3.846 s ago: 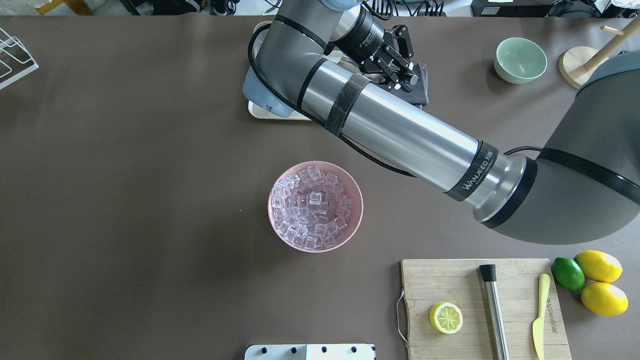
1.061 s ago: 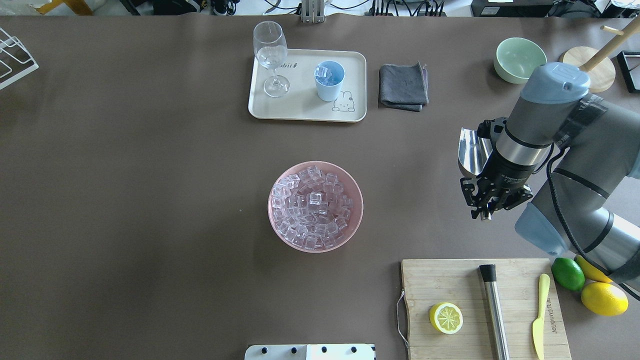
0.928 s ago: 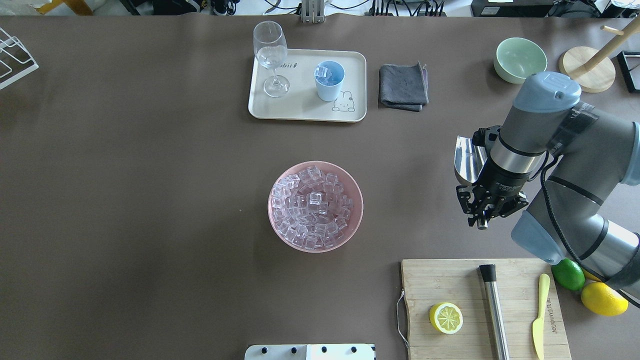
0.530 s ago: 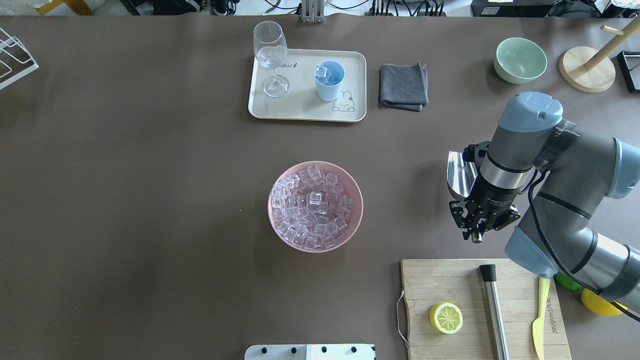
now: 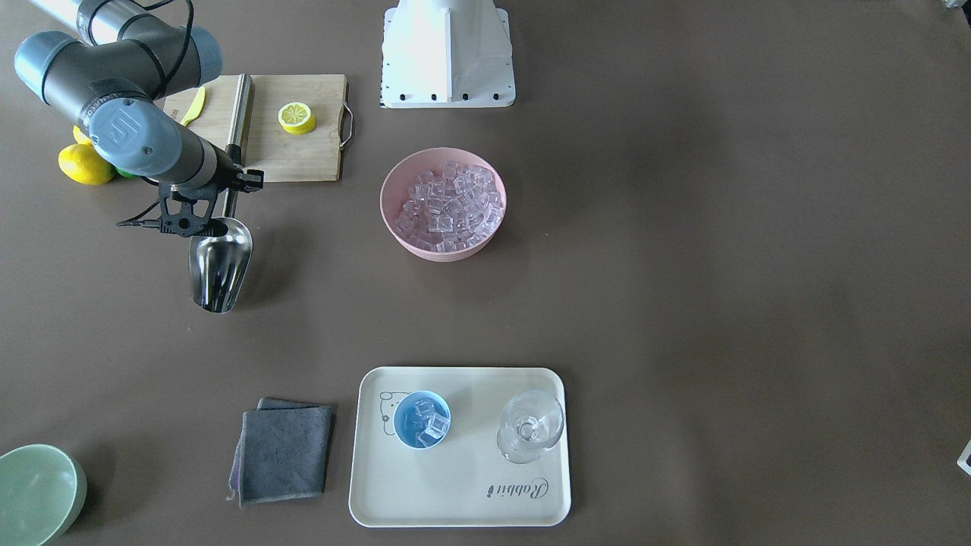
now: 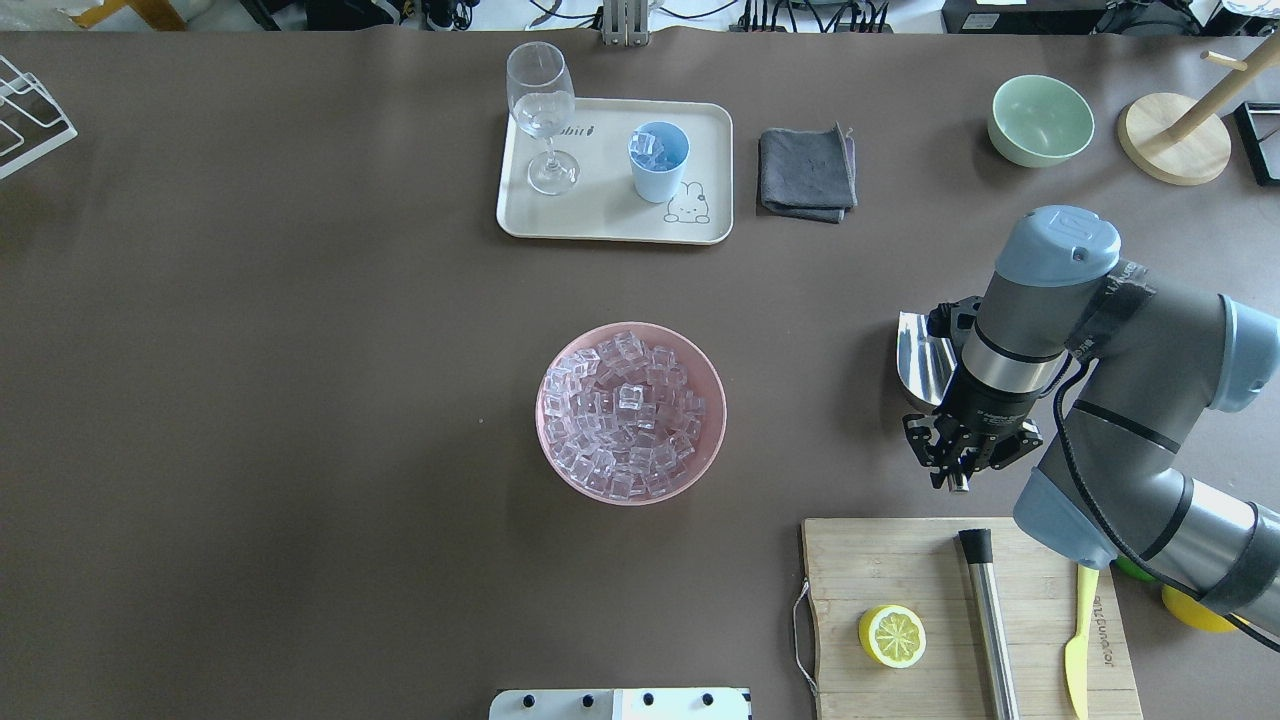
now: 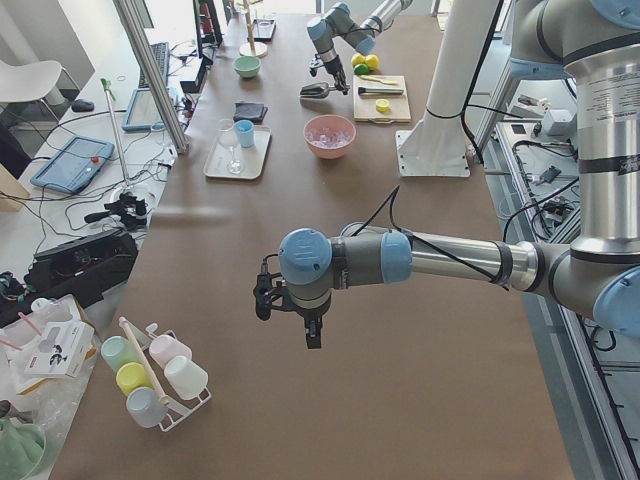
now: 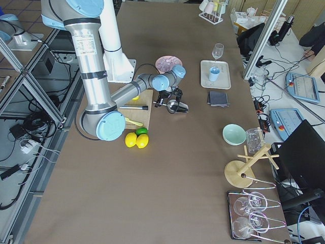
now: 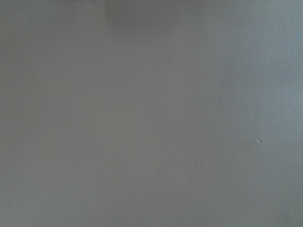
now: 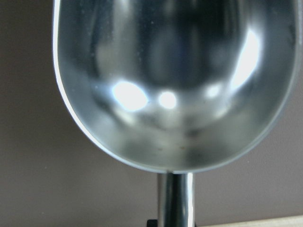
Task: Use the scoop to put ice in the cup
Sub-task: 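Open the right gripper to release the scoop on the table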
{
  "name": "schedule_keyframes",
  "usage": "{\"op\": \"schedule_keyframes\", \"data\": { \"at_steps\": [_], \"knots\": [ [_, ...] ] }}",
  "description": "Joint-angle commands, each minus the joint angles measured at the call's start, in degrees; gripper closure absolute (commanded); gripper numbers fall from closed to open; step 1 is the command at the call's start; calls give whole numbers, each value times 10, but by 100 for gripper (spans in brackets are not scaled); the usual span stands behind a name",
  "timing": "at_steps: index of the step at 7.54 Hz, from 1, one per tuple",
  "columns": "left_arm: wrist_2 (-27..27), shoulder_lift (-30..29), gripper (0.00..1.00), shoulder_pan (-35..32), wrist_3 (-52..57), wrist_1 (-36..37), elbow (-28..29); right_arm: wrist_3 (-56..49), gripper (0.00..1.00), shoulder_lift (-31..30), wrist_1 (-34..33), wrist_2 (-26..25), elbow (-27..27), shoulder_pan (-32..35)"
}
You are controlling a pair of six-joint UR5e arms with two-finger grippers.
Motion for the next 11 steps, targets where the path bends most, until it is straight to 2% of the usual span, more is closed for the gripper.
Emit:
{"op": "schedule_keyframes", "data": {
  "at_steps": [1, 2, 3, 4, 7, 8, 9, 11],
  "knots": [
    [0, 0, 2, 0, 0, 0, 1, 1, 100, -3, 26, -1, -16, -1],
    [0, 0, 2, 1, 0, 0, 0, 0, 100, -3, 26, -1, -18, -1],
    [0, 0, 2, 1, 0, 0, 0, -5, 56, -3, 27, -1, -18, -1],
    [0, 0, 2, 1, 0, 0, 0, 0, 1, -1, 27, -1, -18, -1],
    [0, 0, 2, 1, 0, 0, 1, -4, 0, 5, 27, -2, -11, 1],
    [0, 0, 2, 2, 0, 0, 1, -5, 0, 5, 27, -17, 7, 14],
    [0, 0, 2, 1, 0, 0, 1, -6, 0, 5, 21, -44, 42, 38],
    [0, 0, 2, 1, 0, 0, 1, -18, 0, 4, 21, -68, 57, 106]
  ]
}}
